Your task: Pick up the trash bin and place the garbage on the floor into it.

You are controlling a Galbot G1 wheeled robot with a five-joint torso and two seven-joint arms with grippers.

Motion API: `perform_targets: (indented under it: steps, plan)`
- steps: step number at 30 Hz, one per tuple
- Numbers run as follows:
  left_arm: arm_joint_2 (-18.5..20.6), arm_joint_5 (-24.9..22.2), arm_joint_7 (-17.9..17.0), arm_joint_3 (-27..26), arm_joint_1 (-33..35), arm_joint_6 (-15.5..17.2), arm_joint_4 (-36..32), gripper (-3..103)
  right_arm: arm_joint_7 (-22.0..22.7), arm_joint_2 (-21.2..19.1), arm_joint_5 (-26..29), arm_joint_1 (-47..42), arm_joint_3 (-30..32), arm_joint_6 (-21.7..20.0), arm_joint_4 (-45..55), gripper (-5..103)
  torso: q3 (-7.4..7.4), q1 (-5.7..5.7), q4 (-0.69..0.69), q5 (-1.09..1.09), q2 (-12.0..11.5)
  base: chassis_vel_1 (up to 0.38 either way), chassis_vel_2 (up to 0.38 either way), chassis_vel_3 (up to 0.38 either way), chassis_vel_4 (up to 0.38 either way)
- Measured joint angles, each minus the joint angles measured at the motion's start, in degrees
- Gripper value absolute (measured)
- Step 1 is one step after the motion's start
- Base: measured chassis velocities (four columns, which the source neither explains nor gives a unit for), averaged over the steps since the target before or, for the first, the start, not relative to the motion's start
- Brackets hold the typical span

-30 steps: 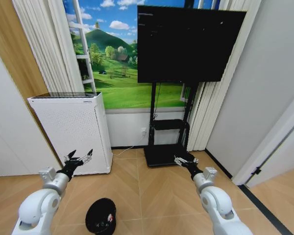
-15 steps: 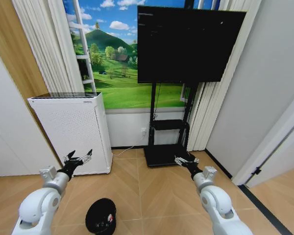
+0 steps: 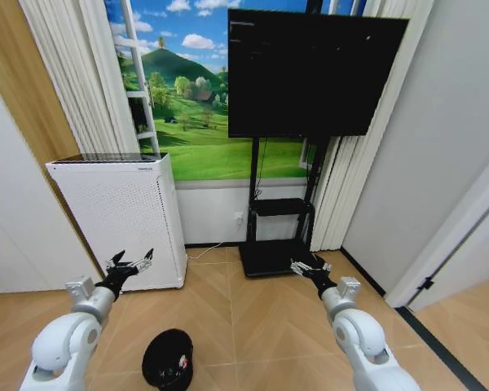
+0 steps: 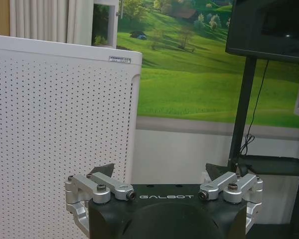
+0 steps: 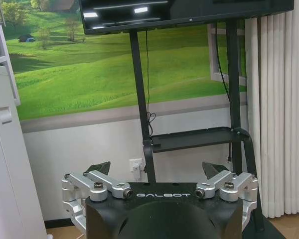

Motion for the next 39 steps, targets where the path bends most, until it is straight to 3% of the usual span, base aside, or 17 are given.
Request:
perform_targets:
  steps: [39]
  plan:
    - [-0.01, -0.02, 0.02, -0.01, 0.02, -0.04, 0.01, 100, -0.02, 0.0, 0.02, 0.0, 0.01, 0.06, -0.01, 100, -0.13, -0.11, -0.01, 0.0, -0.19, 0.213, -0.214, -0.214, 0.209]
